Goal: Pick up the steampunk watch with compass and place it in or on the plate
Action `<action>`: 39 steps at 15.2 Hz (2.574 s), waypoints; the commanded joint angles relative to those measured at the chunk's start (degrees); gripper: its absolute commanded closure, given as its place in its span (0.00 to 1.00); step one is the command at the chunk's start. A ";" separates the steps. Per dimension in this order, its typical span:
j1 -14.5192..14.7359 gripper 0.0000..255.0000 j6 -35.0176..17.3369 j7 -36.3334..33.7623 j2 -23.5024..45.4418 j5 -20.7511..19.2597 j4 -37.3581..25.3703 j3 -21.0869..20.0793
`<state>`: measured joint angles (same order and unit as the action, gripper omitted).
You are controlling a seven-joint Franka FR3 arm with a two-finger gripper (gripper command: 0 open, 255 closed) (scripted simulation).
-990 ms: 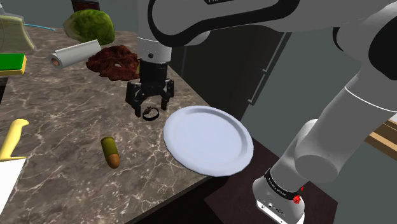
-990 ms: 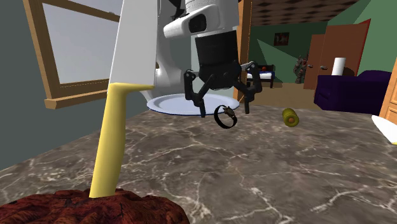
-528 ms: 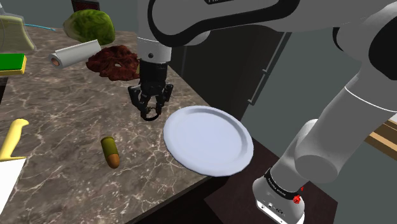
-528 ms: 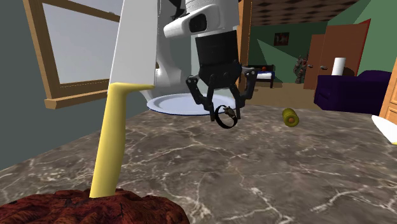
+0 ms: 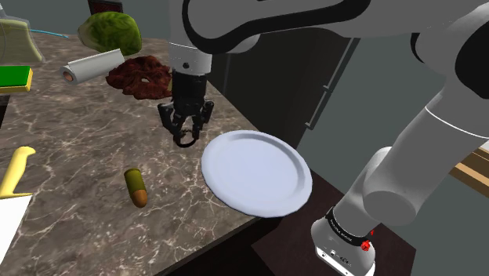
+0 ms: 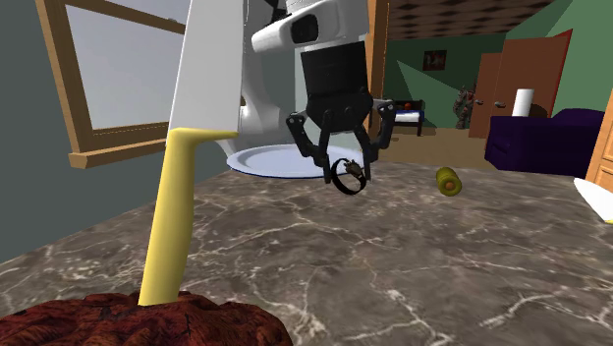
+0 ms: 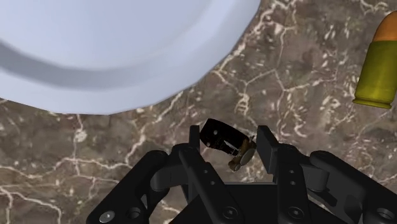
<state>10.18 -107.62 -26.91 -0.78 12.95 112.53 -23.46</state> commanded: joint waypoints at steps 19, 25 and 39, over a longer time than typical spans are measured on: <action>-0.83 1.00 11.54 1.23 -11.17 3.31 -0.56 1.82; -0.11 1.00 14.07 5.02 -25.75 6.70 11.98 4.92; 1.49 1.00 11.53 8.43 -38.11 8.86 27.61 6.70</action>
<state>11.58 -95.24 -18.53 -38.87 21.58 139.31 -16.51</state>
